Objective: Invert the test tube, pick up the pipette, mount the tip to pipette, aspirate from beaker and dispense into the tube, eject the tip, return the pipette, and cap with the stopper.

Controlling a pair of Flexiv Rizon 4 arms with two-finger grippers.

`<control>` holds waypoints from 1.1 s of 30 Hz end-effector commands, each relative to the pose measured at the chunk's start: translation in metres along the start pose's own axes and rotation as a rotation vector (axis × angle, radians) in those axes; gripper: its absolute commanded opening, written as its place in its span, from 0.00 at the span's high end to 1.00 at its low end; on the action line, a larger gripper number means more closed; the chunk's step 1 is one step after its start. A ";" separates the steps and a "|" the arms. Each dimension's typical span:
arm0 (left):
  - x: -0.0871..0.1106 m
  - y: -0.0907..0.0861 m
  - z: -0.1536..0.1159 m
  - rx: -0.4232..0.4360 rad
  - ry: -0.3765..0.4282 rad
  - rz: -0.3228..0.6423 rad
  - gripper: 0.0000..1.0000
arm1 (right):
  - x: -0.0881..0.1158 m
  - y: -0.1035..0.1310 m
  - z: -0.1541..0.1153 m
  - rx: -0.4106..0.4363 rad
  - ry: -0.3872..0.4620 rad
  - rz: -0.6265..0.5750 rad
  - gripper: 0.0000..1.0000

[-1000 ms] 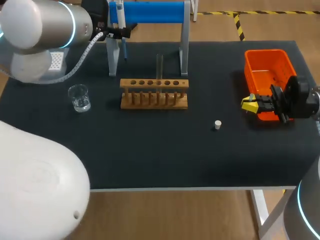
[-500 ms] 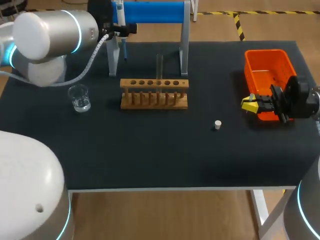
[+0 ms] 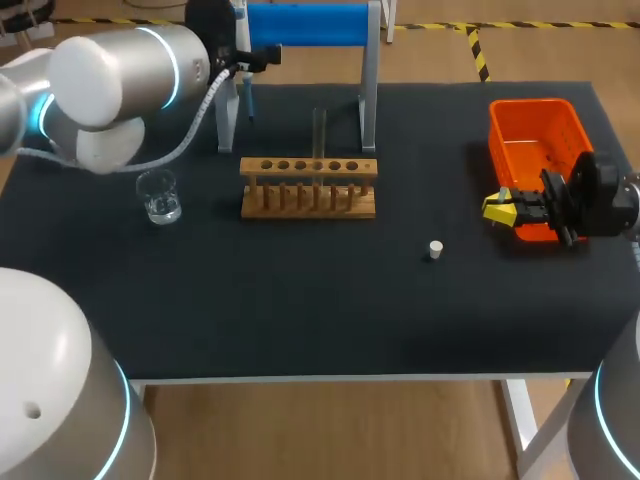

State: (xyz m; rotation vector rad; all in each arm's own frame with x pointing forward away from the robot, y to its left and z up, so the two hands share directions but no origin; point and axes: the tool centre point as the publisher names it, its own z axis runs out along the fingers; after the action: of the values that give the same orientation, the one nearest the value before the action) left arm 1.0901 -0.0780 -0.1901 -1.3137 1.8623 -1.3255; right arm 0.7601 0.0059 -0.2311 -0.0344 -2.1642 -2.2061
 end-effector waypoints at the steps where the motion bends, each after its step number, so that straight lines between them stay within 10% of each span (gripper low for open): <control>1: 0.001 -0.003 0.003 -0.010 -0.711 0.001 0.00 | 0.001 0.000 -0.001 0.000 0.000 -0.001 1.00; 33: -0.014 -0.009 0.029 -0.014 -0.940 -0.018 0.00 | 0.001 0.000 -0.001 0.000 0.000 -0.001 1.00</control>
State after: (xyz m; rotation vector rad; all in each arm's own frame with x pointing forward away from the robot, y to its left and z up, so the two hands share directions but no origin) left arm 1.1212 -0.0725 -0.1949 -1.5052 1.5061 -0.8814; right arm 0.7601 0.0059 -0.2311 -0.0344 -2.1642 -2.2062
